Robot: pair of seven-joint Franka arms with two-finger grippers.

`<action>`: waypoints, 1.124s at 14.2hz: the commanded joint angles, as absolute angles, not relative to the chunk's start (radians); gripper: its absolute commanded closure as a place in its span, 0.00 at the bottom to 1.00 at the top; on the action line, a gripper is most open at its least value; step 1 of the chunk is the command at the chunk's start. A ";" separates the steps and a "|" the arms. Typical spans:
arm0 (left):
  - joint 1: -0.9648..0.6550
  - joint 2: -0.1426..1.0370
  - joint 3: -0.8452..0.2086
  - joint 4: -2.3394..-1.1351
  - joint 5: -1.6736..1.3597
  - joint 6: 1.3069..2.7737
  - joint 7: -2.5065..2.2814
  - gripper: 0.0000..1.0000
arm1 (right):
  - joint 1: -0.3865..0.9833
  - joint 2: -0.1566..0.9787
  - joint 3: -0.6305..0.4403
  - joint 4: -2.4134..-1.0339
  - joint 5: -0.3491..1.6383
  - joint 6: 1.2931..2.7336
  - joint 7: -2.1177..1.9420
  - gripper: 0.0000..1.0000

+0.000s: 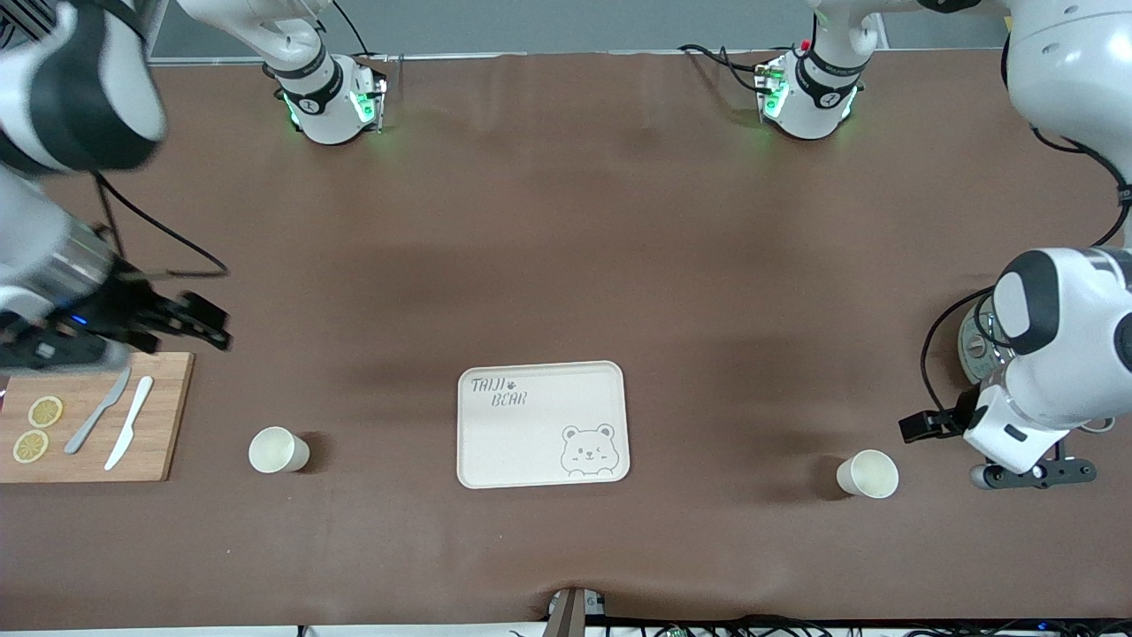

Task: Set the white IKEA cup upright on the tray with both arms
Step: 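Reach the right gripper to one white cup while the left gripper reaches the other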

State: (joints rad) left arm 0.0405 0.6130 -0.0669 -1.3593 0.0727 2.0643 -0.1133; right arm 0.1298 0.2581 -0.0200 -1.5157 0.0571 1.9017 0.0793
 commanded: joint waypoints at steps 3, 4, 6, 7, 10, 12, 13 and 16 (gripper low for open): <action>0.055 0.682 -0.069 -1.344 0.097 2.152 -0.101 0.00 | 0.147 0.403 -0.025 -1.477 0.067 1.992 0.110 0.00; 0.057 0.693 -0.069 -1.345 0.097 2.169 -0.088 0.00 | 0.153 0.425 -0.025 -1.477 0.060 2.026 0.109 0.00; 0.061 0.718 -0.069 -1.345 0.097 2.204 -0.077 0.00 | 0.155 0.472 -0.025 -1.477 0.063 2.048 0.104 0.00; 0.063 0.733 -0.069 -1.345 0.097 2.232 -0.074 0.00 | 0.156 0.495 -0.025 -1.477 0.055 2.072 0.097 0.00; 0.066 0.775 -0.069 -1.347 0.097 2.296 -0.072 0.00 | 0.144 0.560 -0.026 -1.474 0.026 2.098 0.057 0.00; 0.063 0.807 -0.069 -1.351 0.095 2.350 -0.074 0.00 | 0.140 0.600 -0.029 -1.450 0.025 2.115 0.054 0.00; 0.061 0.818 -0.069 -1.354 0.095 2.371 -0.074 0.00 | 0.134 0.616 -0.031 -1.441 0.025 2.121 0.052 0.00; 0.060 0.847 -0.069 -1.356 0.095 2.419 -0.074 0.00 | 0.069 0.635 -0.031 -1.424 0.035 2.118 -0.053 0.00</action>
State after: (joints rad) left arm 0.0567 0.8316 -0.0633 -1.3613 0.0730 2.3851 -0.0798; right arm 0.1227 0.6171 -0.0413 -1.4656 0.0362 2.1331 0.0276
